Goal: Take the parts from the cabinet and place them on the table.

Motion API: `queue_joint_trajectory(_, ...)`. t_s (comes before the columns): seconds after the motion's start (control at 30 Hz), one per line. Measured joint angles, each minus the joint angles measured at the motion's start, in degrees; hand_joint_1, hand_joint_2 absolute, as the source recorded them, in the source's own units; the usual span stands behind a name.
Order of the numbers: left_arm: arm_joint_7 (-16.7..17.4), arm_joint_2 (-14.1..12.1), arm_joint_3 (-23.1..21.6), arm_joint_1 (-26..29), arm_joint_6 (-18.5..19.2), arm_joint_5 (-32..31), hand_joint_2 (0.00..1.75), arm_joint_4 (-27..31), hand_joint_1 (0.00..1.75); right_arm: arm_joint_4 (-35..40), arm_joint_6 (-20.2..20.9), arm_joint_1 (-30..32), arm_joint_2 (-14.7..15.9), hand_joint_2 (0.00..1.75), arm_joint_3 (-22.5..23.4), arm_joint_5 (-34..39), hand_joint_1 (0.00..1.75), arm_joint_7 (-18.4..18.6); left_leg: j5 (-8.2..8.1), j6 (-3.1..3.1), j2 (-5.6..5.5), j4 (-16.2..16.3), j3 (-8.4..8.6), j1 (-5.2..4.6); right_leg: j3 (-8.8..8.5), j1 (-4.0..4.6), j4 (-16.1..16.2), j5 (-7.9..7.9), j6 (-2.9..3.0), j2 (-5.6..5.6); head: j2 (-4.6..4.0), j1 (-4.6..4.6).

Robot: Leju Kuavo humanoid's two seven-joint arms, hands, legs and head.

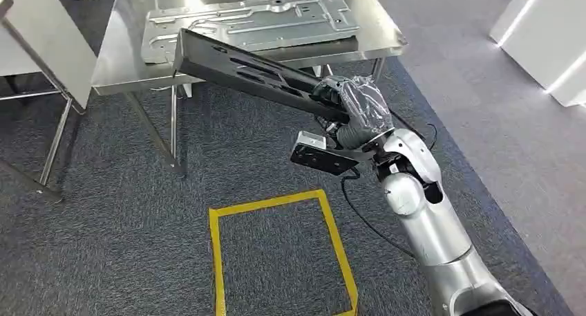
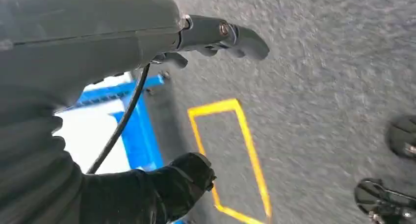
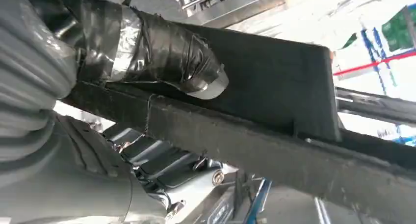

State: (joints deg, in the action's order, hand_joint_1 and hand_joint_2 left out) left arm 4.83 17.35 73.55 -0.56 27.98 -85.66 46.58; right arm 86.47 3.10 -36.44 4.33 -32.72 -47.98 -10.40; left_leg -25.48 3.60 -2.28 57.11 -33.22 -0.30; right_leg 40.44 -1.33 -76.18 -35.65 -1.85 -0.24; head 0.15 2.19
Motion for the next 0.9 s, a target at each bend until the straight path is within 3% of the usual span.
queue_joint_trajectory(0.03, 0.0, 0.2, 0.0, 0.1, 0.0, 0.0, 1.75, 0.0, 0.0, -0.1, 0.0, 0.0, 0.0, 1.75, 0.0, 0.0, 1.75, 0.0, -0.49, -0.24, -0.99, 0.1, 0.63, 0.13, 0.07, -0.18, 2.0, 2.83, -0.17, 0.01, 0.0, -0.02)
queue_joint_trajectory(0.07, 0.0, 0.2, 0.0, 0.2, 0.1, 0.0, 1.75, 0.0, 0.0, -0.1, 0.0, 0.0, 0.1, 1.75, 0.0, 0.0, 1.75, 0.1, -1.01, -0.49, -1.75, 0.4, 1.24, 0.31, -0.91, -0.27, 5.8, 6.33, -0.26, 0.26, 0.0, -0.02)
queue_joint_trajectory(0.1, 0.0, 0.2, 0.0, 0.2, 0.1, 0.0, 1.75, 0.0, 0.0, -0.1, 0.0, 0.0, 0.2, 1.75, 0.0, 0.0, 1.75, 0.1, -1.64, -0.8, -2.49, 0.7, 1.88, 0.46, -2.51, -0.43, 10.7, 9.88, -0.37, 0.81, 0.0, -0.02)
queue_joint_trajectory(0.13, 0.0, 0.2, 0.0, 0.2, 0.1, 0.0, 1.75, 0.0, 0.0, -0.1, 0.0, -0.1, 0.2, 1.75, 0.0, 0.0, 1.75, 0.0, -2.39, -1.15, -3.0, 1.1, 2.3, 0.67, -3.68, -0.68, 14.9, 11.81, -0.48, 2.06, 0.0, -0.02)
queue_joint_trajectory(0.17, 0.0, 0.2, 0.0, 0.2, 0.1, 0.0, 1.75, 0.0, 0.0, -0.2, 0.0, 0.0, 0.5, 1.75, 0.0, 0.0, 1.75, 0.0, -2.91, -1.75, -3.5, 1.5, 1.97, 0.51, -4.22, -0.47, 14.9, 10.6, -0.51, 4.04, 0.0, -0.09)
queue_joint_trajectory(0.2, 0.0, 0.2, 0.0, 0.1, 0.1, 0.0, 1.75, 0.1, 0.0, -0.1, 0.0, -0.1, 0.5, 1.75, 0.0, 0.0, 1.75, 0.0, -3.03, -2.18, -4.15, 1.6, 1.65, 0.56, -5.07, -0.61, 16.0, 9.69, 0.14, 3.94, 0.0, -0.22)
queue_joint_trajectory(0.27, 0.0, 0.2, 0.0, 0.1, 0.1, 0.0, 1.75, 0.1, 0.0, -0.1, 0.0, -0.1, 0.3, 1.75, 0.0, 0.0, 1.75, 0.0, -3.12, -2.86, -5.09, 0.9, 1.55, 1.05, -5.16, -0.05, 16.1, 9.24, 0.95, 3.09, 0.0, -0.22)
queue_joint_trajectory(0.3, 0.0, 0.2, 0.0, 0.3, 0.1, 0.0, 1.75, 0.1, 0.0, -0.1, 0.0, -0.2, 0.3, 1.75, 0.0, 0.0, 1.75, 0.1, -3.36, -3.21, -5.49, 0.7, 1.65, 1.03, -5.59, -0.25, 16.4, 9.1, 1.41, 2.61, 0.0, -0.28)
queue_joint_trajectory(0.33, 0.0, 0.2, 0.0, 0.4, 0.1, 0.0, 1.75, 0.3, 0.0, 0.0, 0.0, -0.3, 0.2, 1.75, 0.0, 0.0, 1.75, 0.1, -3.75, -3.4, -4.69, 1.1, 2.24, 1.05, -6.46, -0.59, 17.0, 9.03, 1.81, 1.94, 0.0, -0.26)
queue_joint_trajectory(0.37, 0.0, 0.2, 0.0, 0.4, 0.1, 0.0, 1.75, 0.3, 0.0, 0.0, 0.0, -0.3, 0.2, 1.75, 0.0, 0.0, 1.75, 0.0, -4.36, -3.74, -1.37, 3.2, 1.42, 0.74, -7.26, -0.54, 17.5, 8.69, 2.34, 1.54, 0.0, -0.02)
queue_joint_trajectory(0.4, 0.0, 0.2, 0.0, 0.3, 0.1, 0.0, 1.75, 0.3, 0.0, 0.0, 0.0, -0.3, 0.2, 1.75, 0.0, 0.0, 1.75, 0.0, -5.03, -3.87, -0.38, 5.0, 0.44, 0.78, -7.6, -0.53, 17.6, 8.53, 2.59, 1.22, 0.0, 0.4)
queue_joint_trajectory(0.43, 0.0, 0.2, 0.0, 0.1, 0.1, 0.0, 1.75, 0.3, 0.0, 0.0, 0.0, -0.4, 0.2, 1.75, 0.0, 0.0, 1.75, 0.0, -7.91, -4.24, 1.53, 11.9, -3.89, 0.94, -8.4, -0.27, 17.8, 8.01, 2.8, 0.22, 0.0, 0.33)
queue_joint_trajectory(0.47, 0.0, 0.2, 0.0, 0.1, 0.1, 0.0, 1.75, 0.3, 0.0, -0.1, 0.0, -0.3, 0.2, 1.75, 0.0, -0.1, 1.75, 0.0, -9.22, -4.36, 2.01, 16.5, -6.99, 0.94, -8.8, -0.16, 17.8, 7.54, 2.86, -0.48, 0.0, 0.35)
queue_joint_trajectory(0.5, -0.1, 0.2, 0.0, 0.0, 0.1, 0.0, 1.75, 0.3, 0.0, -0.2, 0.0, -0.2, 0.2, 1.75, 0.0, 0.0, 1.75, 0.0, -9.42, -4.42, 2.04, 19.8, -9.77, 0.95, -9.35, -0.04, 17.7, 6.99, 2.88, -1.22, 0.0, 0.39)
queue_joint_trajectory(0.53, -0.1, 0.2, 0.0, 0.1, 0.1, 0.0, 1.75, 0.3, 0.0, -0.2, 0.0, -0.1, 0.2, 1.75, 0.0, 0.0, 1.75, 0.0, -8.28, -4.34, 2.04, 20.4, -11.13, 0.94, -9.91, 0.07, 17.7, 6.49, 2.9, -1.8, 0.0, 0.35)
queue_joint_trajectory(0.57, -0.1, 0.2, 0.0, 0.2, 0.1, 0.0, 1.75, 0.3, 0.0, -0.2, 0.0, -0.1, 0.2, 1.75, 0.0, 0.0, 1.75, 0.0, -5.71, -4.13, 2.04, 18.6, -11.14, 0.92, -10.62, 0.19, 17.7, 5.92, 2.9, -2.34, 0.0, 0.37)
queue_joint_trajectory(0.63, -0.1, 0.2, 0.0, 0.4, 0.1, 0.0, 1.75, 0.3, 0.0, -0.2, 0.0, -0.3, 0.2, 1.75, 0.0, 0.0, 1.75, 0.1, 1.79, -3.19, 2.47, 9.0, -7.9, 0.66, -12.47, 0.46, 17.8, 4.55, 2.86, -3.51, 0.0, 0.37)
queue_joint_trajectory(0.67, -0.1, 0.2, 0.0, 0.5, 0.0, 0.0, 1.75, 0.3, 0.0, -0.2, 0.0, -0.3, 0.2, 1.75, 0.0, -0.1, 1.75, 0.1, 4.91, -2.4, 3.76, 4.0, -6.25, 0.23, -13.28, 0.54, 17.8, 3.85, 2.78, -3.81, 0.0, 0.35)
queue_joint_trajectory(0.7, -0.1, 0.0, 0.0, 0.5, -0.1, 0.0, 1.75, 0.3, 0.0, -0.3, 0.0, -0.5, 0.3, 1.75, 0.0, -0.2, 1.75, 0.2, 3.61, -2.16, 4.05, 4.0, -5.2, -0.2, -13.08, 0.84, 18.1, 3.32, 2.27, -3.94, 0.0, 0.28)
queue_joint_trajectory(0.73, -0.1, 0.0, 0.0, 0.4, -0.2, 0.0, 1.75, 0.3, 0.0, -0.4, 0.2, -0.7, 0.3, 1.75, 0.0, -0.3, 1.75, 0.6, 3.06, -1.97, 4.0, 2.3, -4.79, -0.33, -13.31, 0.82, 18.1, 3.0, 1.76, -4.19, 0.0, 0.35)
queue_joint_trajectory(0.77, -0.1, 0.0, 0.0, 0.4, -0.2, 0.0, 1.75, 0.3, 0.0, -0.4, 0.3, -0.7, 0.3, 1.75, -0.1, -0.4, 1.75, 1.0, 2.75, -1.87, 3.81, 2.8, -4.87, -0.43, -13.57, 0.82, 18.4, 2.88, 1.54, -4.55, 0.0, 0.28)
queue_joint_trajectory(0.83, -0.1, 0.0, 0.0, 0.5, -0.2, 0.0, 1.75, 0.3, 0.0, -0.6, 1.0, -1.0, 0.3, 1.75, -0.1, -0.9, 1.75, 2.6, 2.07, -1.48, 3.2, 2.1, -4.3, -0.41, -15.12, 1.21, 19.3, 2.42, 0.82, -5.08, 0.0, 0.31)
queue_joint_trajectory(0.87, -0.1, 0.1, 0.0, 0.6, -0.2, 0.0, 1.75, 0.3, 0.0, -0.8, 1.2, -1.1, 0.3, 1.75, 0.0, -1.4, 1.75, 3.5, 2.07, -1.46, 2.97, 1.2, -3.23, 0.3, -14.9, 0.64, 18.6, 1.93, 0.62, -3.31, 0.0, 0.29)
queue_joint_trajectory(0.9, -0.1, 0.2, 0.0, 0.5, -0.2, 0.0, 1.75, 0.3, 0.0, -1.0, 1.4, -1.5, 0.3, 1.75, 0.0, -1.5, 1.75, 3.8, 1.78, -1.05, 2.82, 0.8, -2.54, 0.36, -13.76, 0.68, 16.1, 1.02, 0.64, -1.47, 0.0, 0.17)
